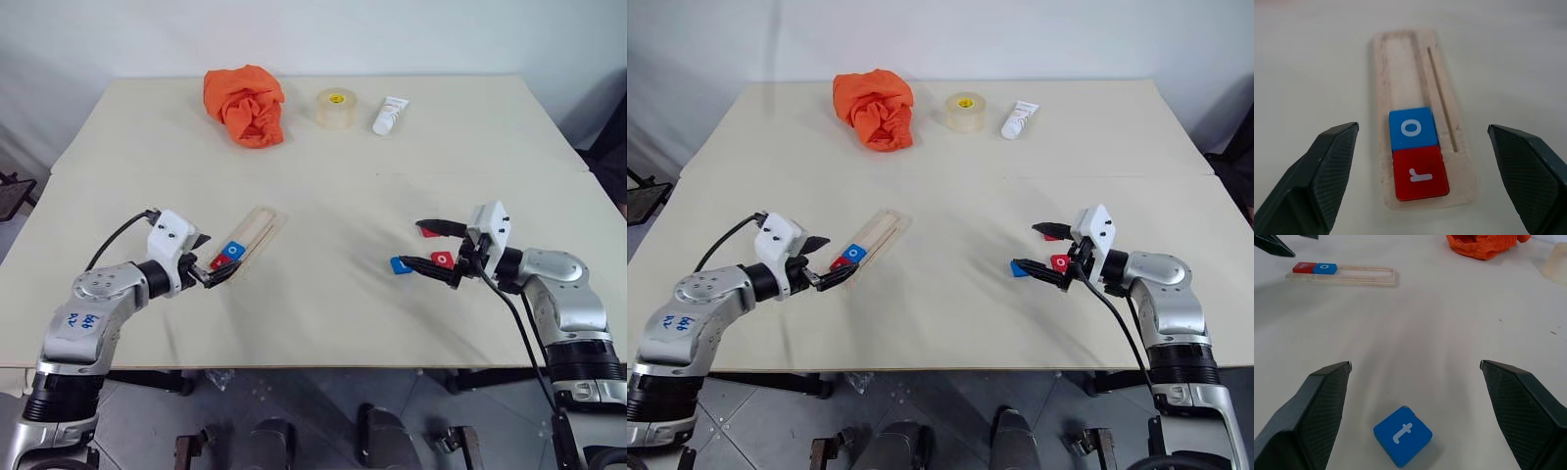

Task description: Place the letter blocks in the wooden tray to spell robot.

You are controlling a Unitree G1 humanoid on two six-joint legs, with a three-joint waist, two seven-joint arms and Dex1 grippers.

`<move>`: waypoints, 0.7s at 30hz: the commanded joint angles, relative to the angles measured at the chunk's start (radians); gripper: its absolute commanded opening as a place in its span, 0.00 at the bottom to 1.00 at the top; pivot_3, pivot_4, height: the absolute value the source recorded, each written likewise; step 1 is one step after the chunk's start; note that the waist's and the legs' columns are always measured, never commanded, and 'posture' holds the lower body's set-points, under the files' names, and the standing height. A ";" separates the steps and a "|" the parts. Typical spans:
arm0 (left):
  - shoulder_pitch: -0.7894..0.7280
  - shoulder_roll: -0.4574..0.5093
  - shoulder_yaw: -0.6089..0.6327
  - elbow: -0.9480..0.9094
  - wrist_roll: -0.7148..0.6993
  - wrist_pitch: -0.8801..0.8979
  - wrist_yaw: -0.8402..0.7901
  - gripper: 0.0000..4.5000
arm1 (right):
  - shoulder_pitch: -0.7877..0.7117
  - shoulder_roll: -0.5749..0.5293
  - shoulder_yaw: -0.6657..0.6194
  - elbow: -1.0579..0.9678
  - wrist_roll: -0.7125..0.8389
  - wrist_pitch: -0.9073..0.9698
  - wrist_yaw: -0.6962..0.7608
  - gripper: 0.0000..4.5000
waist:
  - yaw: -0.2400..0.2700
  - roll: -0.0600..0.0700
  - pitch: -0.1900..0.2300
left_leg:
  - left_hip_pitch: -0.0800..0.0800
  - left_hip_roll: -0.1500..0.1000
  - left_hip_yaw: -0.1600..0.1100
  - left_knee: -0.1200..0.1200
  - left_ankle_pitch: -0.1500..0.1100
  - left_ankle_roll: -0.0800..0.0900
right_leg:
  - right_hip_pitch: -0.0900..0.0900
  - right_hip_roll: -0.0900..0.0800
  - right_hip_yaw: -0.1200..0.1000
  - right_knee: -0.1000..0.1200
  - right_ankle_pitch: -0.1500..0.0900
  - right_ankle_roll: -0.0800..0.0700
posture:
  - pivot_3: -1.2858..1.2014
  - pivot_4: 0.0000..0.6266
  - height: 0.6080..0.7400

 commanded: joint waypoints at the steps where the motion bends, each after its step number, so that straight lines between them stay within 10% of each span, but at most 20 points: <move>1: -0.032 -0.003 -0.013 -0.005 0.021 0.044 0.019 1.00 | 0.009 -0.007 -0.027 -0.043 0.017 -0.008 -0.005 0.98 | 0.001 0.000 0.000 | 0.000 0.000 0.000 0.000 0.000 0.000 | 0.000 0.000 0.000 0.000 0.000 0.000 | 0.52 0.24 1.00; 21: -0.050 -0.044 -0.073 -0.032 0.062 0.183 0.074 1.00 | 0.023 -0.016 -0.035 -0.043 0.015 -0.018 -0.017 0.98 | 0.000 0.000 0.000 | 0.001 0.000 0.000 0.001 0.000 0.000 | 0.000 0.000 0.001 0.001 0.000 0.000 | 0.52 0.24 1.00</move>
